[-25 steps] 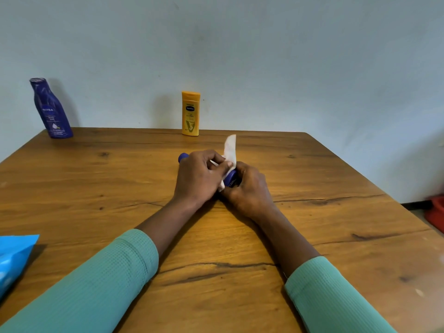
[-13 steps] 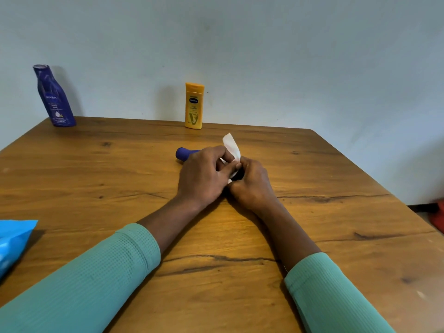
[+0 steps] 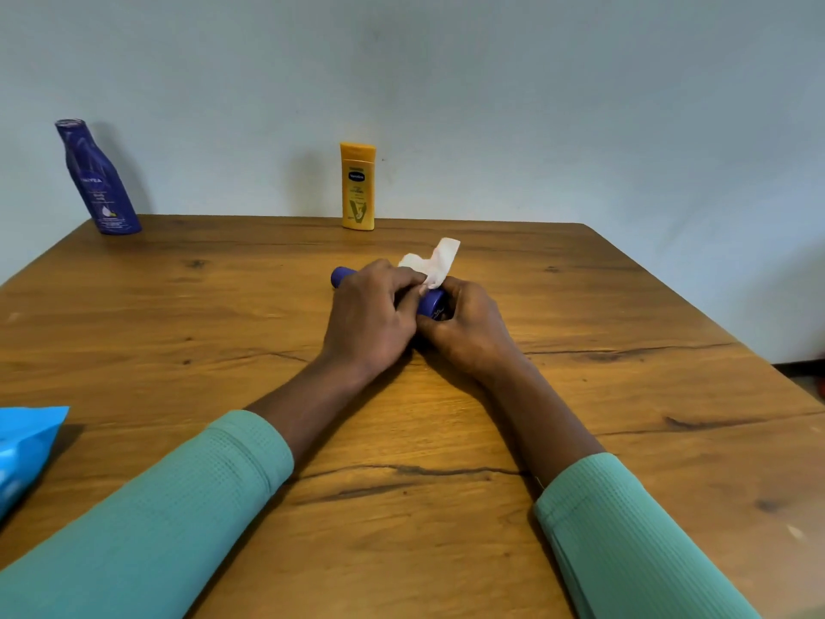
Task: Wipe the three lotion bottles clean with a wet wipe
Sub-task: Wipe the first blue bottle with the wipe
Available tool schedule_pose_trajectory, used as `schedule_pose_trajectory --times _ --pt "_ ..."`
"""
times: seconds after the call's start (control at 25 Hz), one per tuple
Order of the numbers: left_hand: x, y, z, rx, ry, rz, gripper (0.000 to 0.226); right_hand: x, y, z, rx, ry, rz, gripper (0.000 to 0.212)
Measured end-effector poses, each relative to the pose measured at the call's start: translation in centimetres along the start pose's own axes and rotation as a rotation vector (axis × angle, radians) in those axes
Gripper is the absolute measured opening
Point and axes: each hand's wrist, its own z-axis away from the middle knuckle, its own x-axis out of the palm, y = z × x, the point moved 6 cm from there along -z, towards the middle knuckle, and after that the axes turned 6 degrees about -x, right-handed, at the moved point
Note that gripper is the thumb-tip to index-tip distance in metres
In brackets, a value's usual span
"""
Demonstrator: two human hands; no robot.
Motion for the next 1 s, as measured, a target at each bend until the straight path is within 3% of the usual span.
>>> schedule_pose_trajectory --times 0.12,0.2,0.28,0.4,0.6,0.76,0.88,1.0 --pt "-0.5 -1.0 -0.2 -0.016 -0.057 0.068 0.027 0.2 -0.3 0.1 -0.023 -0.018 0.018 0.061" --pt "-1.2 -2.5 -1.0 -0.124 0.003 0.074 0.025 0.0 -0.2 0.1 -0.007 -0.012 0.028 0.072" --pt "-1.9 -3.7 -1.4 -0.215 0.089 0.005 0.026 0.0 -0.3 0.2 0.007 -0.02 0.064 0.072" --pt "-1.7 -4.1 -1.5 -0.247 0.093 -0.155 0.033 -0.1 -0.3 0.0 0.006 -0.033 0.095 0.069" --pt "-0.7 -0.4 -0.4 -0.053 -0.029 -0.104 0.034 0.0 0.1 0.0 0.03 -0.029 -0.042 0.071" --pt "-0.5 0.4 0.4 0.075 -0.142 0.068 0.032 -0.1 0.2 -0.1 -0.039 -0.033 -0.042 0.042" --pt "-1.3 -2.3 -1.3 -0.059 -0.045 0.004 0.03 -0.3 0.5 -0.1 0.016 -0.048 -0.078 0.062" --pt "-2.4 -5.2 -2.5 -0.235 0.07 -0.048 0.026 -0.2 0.0 -0.1 -0.021 -0.027 0.117 0.077"
